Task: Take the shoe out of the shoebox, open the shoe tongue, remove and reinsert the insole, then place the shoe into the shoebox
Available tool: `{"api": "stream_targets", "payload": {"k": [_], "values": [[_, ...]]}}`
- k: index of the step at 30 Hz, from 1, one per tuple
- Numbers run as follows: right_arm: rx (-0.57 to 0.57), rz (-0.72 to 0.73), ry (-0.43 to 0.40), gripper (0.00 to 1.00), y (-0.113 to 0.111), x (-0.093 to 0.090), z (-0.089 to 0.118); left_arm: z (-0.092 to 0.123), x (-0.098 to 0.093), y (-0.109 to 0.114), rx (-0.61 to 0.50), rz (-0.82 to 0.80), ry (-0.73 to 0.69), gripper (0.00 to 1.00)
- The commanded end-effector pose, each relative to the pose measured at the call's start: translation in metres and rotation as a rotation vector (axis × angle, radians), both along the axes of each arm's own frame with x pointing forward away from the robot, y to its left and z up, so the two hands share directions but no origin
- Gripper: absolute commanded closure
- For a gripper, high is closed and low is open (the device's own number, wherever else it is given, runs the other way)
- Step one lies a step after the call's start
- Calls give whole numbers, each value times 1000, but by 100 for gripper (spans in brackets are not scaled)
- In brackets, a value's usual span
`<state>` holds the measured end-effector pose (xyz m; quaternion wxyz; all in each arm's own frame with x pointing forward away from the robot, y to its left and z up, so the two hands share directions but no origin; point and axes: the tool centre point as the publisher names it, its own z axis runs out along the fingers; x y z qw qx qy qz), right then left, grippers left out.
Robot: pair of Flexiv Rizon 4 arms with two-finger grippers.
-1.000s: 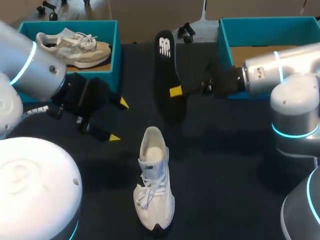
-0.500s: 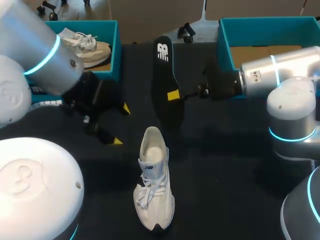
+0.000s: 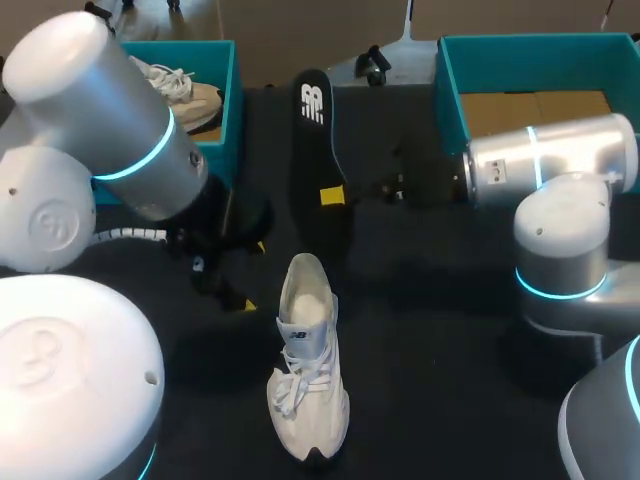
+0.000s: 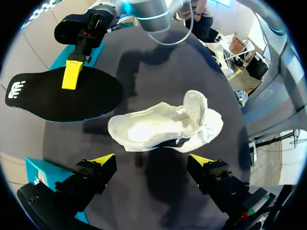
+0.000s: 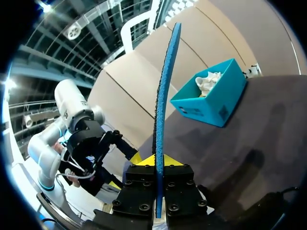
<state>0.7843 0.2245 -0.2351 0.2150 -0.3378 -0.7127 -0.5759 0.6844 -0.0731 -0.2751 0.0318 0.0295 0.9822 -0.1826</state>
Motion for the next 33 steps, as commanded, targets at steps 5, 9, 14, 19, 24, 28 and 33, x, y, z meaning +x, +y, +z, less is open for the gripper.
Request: {"api": "stream_targets", "payload": {"k": [5, 9, 14, 19, 24, 28, 33], "values": [[-2, -8, -1, 100, 6, -1, -2, -11, -3, 16, -36, 17, -33, 0], [-2, -8, -1, 100, 6, -1, -2, -11, -3, 16, -36, 17, -33, 0], [23, 15, -6, 100, 13, 1, -10, -25, -1, 16, -50, 30, -16, 0], [55, 28, -23, 100, 20, -1, -19, -41, 0, 20, -101, 39, 14, 0], [67, 21, -30, 100, 23, -3, -23, -51, 3, 21, -124, 56, 60, 0], [70, 18, -29, 100, 23, -4, -25, -51, 3, 21, -124, 56, 60, 0], [70, 18, -29, 100, 23, -4, -25, -51, 3, 21, -124, 56, 60, 0]]}}
